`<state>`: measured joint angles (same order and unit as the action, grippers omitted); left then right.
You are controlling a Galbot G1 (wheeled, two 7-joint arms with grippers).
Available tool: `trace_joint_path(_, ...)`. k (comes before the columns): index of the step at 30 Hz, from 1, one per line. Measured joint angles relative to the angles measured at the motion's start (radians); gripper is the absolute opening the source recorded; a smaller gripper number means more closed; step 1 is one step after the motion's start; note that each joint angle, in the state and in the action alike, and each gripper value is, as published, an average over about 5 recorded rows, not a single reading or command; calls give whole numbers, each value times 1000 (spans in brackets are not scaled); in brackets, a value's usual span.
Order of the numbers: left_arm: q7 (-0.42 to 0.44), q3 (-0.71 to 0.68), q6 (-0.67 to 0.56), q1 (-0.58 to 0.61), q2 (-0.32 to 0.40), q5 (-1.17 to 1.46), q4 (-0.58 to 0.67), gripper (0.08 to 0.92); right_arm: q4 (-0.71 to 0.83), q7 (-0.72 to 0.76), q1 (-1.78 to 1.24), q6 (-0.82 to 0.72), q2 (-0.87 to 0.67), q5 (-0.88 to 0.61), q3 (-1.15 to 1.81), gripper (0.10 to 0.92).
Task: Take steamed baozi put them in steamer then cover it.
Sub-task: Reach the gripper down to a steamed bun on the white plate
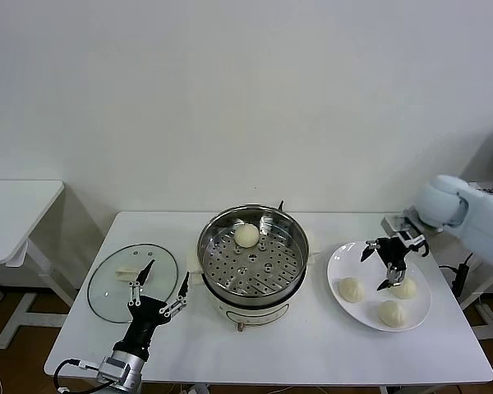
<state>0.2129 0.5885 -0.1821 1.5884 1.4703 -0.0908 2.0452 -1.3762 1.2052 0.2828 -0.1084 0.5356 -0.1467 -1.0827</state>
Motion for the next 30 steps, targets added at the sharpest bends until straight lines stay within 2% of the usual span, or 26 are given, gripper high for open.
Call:
trace_joint_path(16,2,7,-6,-18,-3,0,-26,823,146,-62,-189,-23,104,83,117,823)
trace_joint_path(30,4,10,-8,-29,-4,1,-47,823,199,-79,-247,-29,161,115,150,823)
